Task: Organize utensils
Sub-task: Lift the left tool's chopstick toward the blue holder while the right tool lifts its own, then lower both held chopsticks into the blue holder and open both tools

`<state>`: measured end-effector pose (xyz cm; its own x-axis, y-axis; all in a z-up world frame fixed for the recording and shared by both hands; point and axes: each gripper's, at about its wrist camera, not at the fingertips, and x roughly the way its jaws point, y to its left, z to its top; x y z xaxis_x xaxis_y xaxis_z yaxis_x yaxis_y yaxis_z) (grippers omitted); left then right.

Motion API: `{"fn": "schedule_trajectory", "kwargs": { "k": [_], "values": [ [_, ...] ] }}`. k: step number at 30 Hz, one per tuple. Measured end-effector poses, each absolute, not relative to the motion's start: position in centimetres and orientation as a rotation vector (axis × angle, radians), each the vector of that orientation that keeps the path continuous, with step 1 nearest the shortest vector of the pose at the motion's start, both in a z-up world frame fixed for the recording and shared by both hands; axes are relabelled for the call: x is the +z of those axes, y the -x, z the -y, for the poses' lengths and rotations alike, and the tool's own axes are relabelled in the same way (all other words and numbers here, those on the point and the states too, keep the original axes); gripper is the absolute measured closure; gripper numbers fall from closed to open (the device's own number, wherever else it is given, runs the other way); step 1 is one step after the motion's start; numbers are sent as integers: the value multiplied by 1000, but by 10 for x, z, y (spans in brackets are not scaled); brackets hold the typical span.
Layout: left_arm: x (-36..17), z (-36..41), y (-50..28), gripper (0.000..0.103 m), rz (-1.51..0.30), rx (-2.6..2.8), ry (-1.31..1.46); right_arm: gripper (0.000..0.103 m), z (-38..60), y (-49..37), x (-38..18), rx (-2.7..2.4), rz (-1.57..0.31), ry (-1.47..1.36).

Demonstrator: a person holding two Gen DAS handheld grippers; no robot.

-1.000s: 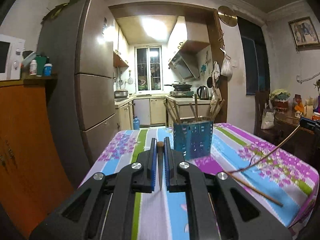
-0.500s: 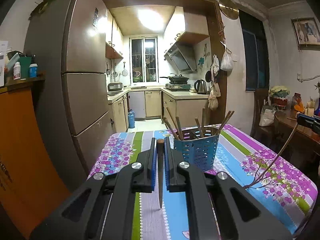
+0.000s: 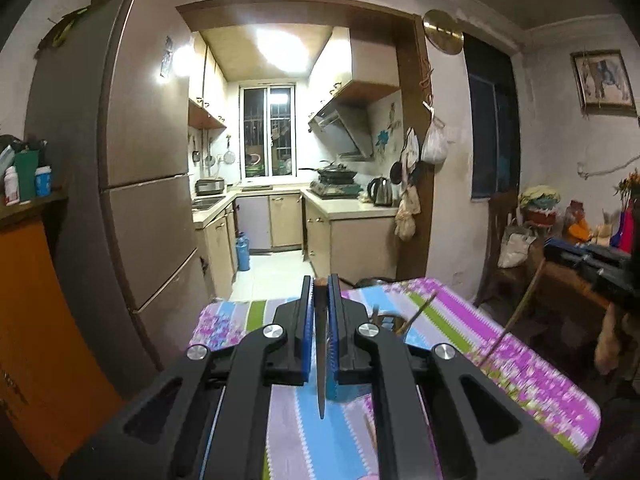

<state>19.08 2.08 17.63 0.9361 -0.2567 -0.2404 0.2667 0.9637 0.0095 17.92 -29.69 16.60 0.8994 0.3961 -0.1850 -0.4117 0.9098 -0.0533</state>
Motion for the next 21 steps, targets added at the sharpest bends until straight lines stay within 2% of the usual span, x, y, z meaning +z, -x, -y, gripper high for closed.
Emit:
{"fn": "schedule_trajectory", "kwargs": {
  "k": [10,16,21],
  "values": [
    [252,-12,-219,98,-156,-287,5,96,294,-213,249,414,-65,75],
    [255,6,-255,98,-165,-299,13,96,278,-253,276,430,-49,77],
    [240,19,-289,98,-207,-317,30,96,262,-294,266,444,-98,78]
  ]
}}
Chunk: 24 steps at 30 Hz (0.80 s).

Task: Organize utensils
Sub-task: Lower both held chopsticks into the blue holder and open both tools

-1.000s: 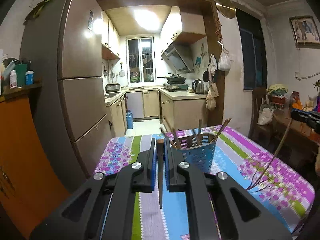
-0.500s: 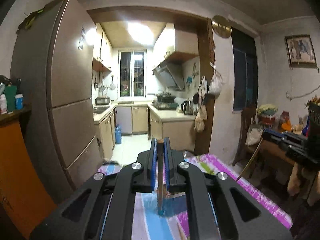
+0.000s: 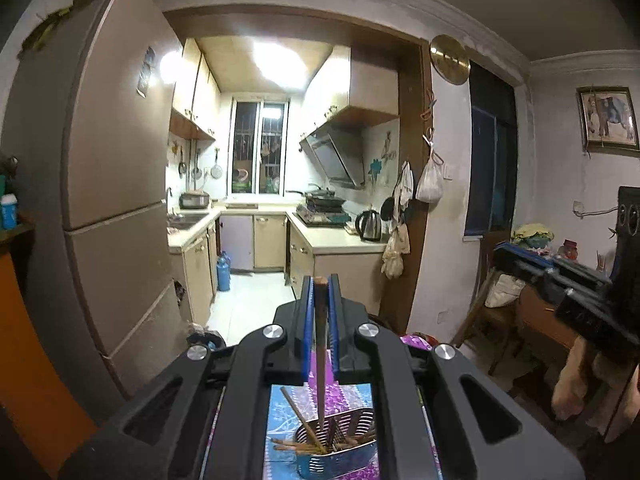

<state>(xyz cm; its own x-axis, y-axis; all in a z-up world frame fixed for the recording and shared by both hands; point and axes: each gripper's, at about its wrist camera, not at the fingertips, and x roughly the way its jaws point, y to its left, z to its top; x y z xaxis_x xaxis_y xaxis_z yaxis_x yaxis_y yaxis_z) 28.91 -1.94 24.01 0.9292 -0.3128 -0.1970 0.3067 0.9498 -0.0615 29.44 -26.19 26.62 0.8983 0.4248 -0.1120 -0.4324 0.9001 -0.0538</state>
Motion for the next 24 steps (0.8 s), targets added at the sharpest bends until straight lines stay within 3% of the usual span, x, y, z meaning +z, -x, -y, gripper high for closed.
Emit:
{"fn": "schedule_trajectory", "kwargs": {
  "k": [9,24],
  "values": [
    [205,40,-323,98,-277,-328,-15,96,246,-348,216,457,-206,67],
    [175,42,-351,98,-317,-339,5,96,239,-370,187,462,-259,55]
  ]
}}
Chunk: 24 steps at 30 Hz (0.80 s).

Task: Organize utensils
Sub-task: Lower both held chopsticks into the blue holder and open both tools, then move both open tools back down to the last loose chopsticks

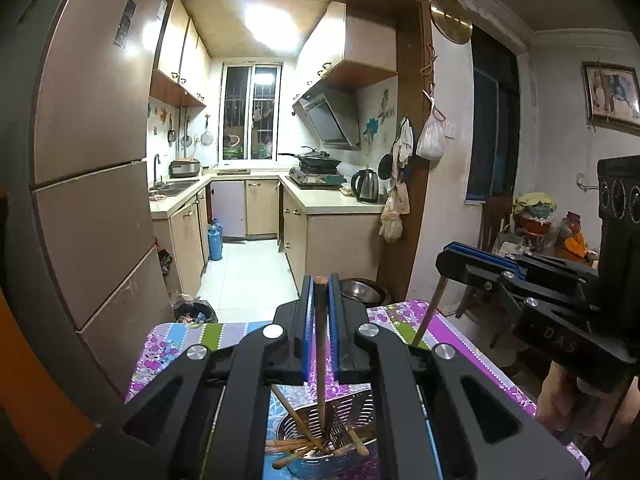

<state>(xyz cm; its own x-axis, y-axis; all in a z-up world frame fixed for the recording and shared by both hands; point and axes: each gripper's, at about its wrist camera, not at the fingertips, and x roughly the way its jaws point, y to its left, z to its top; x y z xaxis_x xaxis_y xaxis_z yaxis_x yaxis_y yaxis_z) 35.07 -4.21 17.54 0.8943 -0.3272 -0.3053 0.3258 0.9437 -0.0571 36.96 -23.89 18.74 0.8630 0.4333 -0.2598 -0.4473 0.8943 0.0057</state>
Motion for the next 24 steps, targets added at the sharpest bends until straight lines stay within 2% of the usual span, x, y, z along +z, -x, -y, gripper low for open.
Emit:
{"fn": "schedule_trajectory", "kwargs": {
  "k": [8,9,10,13,17,20,24],
  "values": [
    [167,39,-359,97,-342,-327,16,95,244,-380,180,480,-284,27],
    [167,38,-359,93,-340,-324,17,90,245,-379,180,485,-284,27],
    [167,37,-358,85,-337,-321,18,83,245,-377,180,486,-281,27],
    [172,34,-351,66,-315,-311,26,79,246,-369,185,492,-261,31],
    [181,31,-336,56,-283,-293,22,74,247,-351,197,493,-224,39],
    [190,26,-312,50,-236,-274,-2,67,253,-321,213,507,-169,30],
    [199,8,-257,33,-148,-256,-22,53,269,-261,223,519,-107,13]
  ]
}}
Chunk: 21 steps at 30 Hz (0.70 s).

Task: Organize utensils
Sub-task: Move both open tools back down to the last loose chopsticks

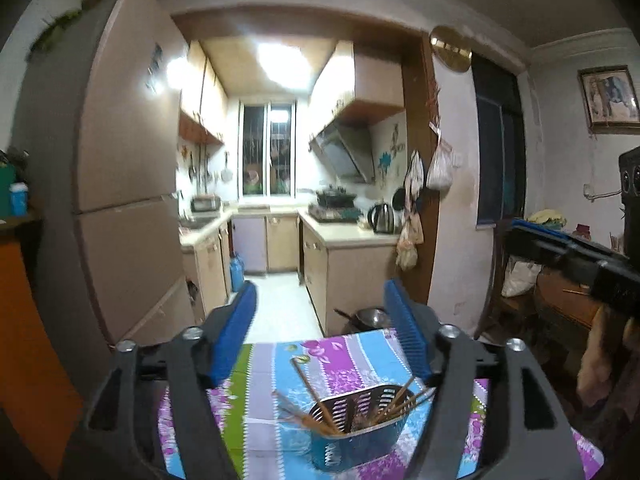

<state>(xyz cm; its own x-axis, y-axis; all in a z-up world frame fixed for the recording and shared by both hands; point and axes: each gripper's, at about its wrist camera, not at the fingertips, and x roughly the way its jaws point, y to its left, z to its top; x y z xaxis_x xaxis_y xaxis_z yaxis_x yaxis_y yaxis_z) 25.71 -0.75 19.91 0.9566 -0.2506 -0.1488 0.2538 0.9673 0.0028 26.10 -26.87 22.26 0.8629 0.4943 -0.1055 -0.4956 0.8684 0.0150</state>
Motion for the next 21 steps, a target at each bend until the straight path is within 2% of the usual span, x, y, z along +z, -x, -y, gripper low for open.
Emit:
{"fn": "schedule_trajectory", "kwargs": {
  "k": [3,4,6,11,15,21],
  "values": [
    [190,-9,-201,21,-76,-230,-60,44,286,-187,206,517,-63,12],
    [181,-14,-179,15,-52,-221,-78,44,292,-164,196,519,-58,10],
    [161,-19,-148,11,-31,-206,-110,44,298,-123,167,508,-67,21],
    [79,-21,-95,10,-126,-209,-149,44,301,-55,68,462,-190,17],
    [11,-15,-93,10,-322,-244,-99,56,297,-31,-3,433,-305,5],
    [-53,-4,-99,10,-480,-262,-88,73,291,-22,-82,406,-447,-42]
  ]
}}
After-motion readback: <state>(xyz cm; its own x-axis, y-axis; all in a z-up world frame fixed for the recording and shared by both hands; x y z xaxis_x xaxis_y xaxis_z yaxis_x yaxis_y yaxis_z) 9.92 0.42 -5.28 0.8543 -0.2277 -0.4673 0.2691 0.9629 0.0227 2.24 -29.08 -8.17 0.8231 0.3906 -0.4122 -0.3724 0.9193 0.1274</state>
